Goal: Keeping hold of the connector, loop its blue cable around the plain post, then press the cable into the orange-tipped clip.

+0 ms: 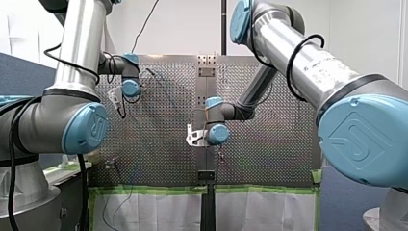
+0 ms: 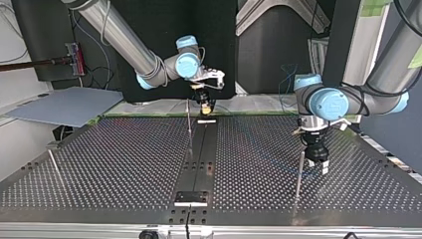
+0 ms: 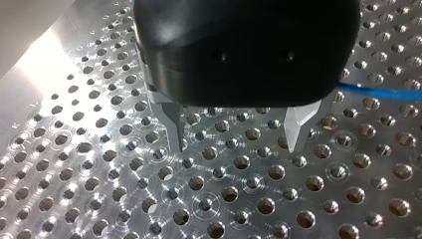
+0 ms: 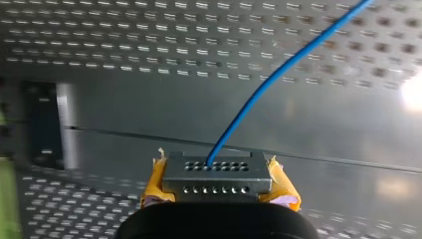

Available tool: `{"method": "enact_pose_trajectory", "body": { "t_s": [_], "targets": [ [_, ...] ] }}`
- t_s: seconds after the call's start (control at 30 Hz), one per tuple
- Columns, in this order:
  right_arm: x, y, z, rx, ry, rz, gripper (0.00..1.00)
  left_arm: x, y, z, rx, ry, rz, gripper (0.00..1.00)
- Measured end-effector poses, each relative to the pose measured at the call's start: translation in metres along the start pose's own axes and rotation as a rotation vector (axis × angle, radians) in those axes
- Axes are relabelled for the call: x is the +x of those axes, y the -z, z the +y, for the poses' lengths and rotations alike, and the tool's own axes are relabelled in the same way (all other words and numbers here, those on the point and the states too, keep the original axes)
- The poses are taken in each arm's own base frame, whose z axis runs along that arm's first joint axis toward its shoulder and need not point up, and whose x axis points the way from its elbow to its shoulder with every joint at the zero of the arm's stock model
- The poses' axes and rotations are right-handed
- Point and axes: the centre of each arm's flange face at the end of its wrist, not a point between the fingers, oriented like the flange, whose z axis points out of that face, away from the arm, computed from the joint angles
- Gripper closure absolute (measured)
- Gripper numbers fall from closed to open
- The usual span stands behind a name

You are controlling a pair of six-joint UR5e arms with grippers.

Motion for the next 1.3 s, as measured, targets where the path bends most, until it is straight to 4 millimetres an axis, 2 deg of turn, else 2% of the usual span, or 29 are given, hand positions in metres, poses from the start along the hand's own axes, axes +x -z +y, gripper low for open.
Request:
{"method": "enact_pose_trajectory", "body": {
  "t_s": [0.37,0.87,1.3],
  "targets": [
    [-0.069,-0.005,-0.005,-0.026,0.002,-0.065,1.0,0.0,0.0,0.0,-0.001,0.0,0.001,0.0],
    [-0.171,0.002,0.007,-0.102,-0.028,-0.119,1.0,0.0,0.0,0.001,-0.01,-0.003,-0.004,0.0],
    [-0.282,0.042,0.042,-0.183,-0.058,-0.217,1.0,0.0,0.0,0.001,-0.011,-0.004,-0.001,0.0]
  ]
}}
